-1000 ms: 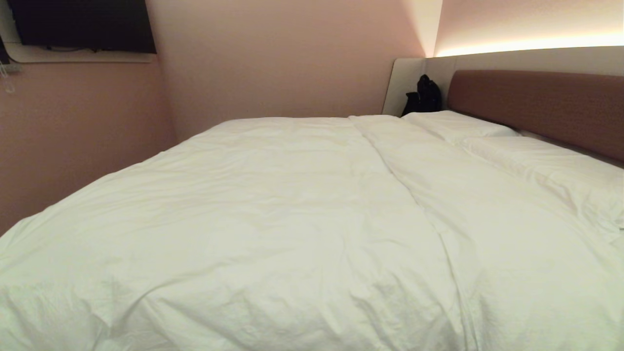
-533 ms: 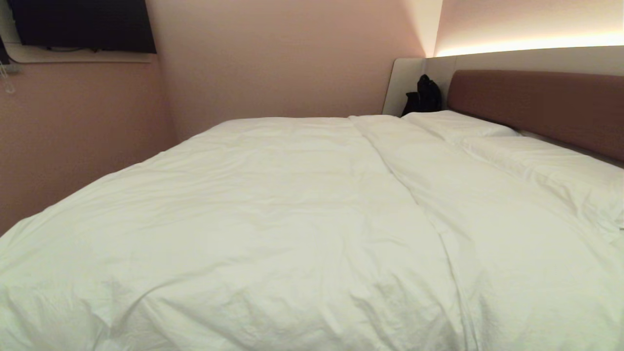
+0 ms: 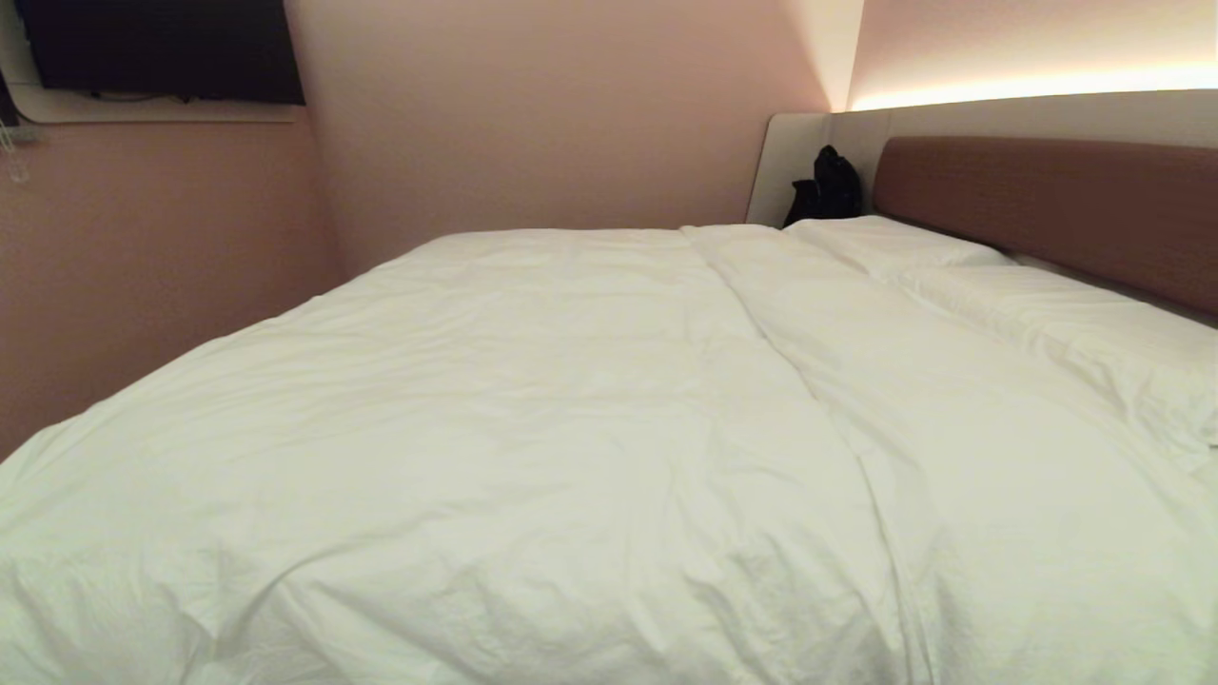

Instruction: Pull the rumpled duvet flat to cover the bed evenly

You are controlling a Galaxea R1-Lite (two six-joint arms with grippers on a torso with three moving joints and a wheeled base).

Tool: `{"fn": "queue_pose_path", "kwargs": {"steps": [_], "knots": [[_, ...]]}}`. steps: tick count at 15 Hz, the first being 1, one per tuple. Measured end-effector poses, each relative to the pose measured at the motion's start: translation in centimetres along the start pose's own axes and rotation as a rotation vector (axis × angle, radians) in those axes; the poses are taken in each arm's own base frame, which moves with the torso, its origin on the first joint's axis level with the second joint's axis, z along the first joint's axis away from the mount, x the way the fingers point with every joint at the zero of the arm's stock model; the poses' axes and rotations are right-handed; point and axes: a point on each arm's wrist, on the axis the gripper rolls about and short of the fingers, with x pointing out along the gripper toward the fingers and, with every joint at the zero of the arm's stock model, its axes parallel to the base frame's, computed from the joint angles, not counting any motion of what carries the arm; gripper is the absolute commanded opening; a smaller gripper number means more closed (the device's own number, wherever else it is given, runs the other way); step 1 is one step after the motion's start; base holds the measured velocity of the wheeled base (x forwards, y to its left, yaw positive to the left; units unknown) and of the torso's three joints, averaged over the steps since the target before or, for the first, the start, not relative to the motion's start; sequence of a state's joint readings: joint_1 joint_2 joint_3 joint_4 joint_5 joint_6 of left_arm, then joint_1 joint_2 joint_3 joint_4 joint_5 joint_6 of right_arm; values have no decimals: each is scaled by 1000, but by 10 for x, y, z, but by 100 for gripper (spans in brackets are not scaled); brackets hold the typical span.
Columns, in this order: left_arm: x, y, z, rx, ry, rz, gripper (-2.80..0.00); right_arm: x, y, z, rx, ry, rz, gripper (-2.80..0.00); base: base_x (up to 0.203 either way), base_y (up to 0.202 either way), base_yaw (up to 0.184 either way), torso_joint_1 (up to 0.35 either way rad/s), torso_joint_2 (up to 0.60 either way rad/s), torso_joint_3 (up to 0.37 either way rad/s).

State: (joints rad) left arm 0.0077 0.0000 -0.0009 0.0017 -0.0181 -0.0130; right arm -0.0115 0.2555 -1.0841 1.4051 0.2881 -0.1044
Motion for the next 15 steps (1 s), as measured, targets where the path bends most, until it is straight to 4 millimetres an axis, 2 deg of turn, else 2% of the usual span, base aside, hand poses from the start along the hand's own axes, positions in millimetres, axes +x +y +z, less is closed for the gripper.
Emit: {"fn": "queue_pose_path", "kwargs": {"steps": [15], "knots": [[0,0,0,0,0,-1,-280,-8,2,-28,-3,-171,-42,-280,0,0,0,0,0,0]]}}
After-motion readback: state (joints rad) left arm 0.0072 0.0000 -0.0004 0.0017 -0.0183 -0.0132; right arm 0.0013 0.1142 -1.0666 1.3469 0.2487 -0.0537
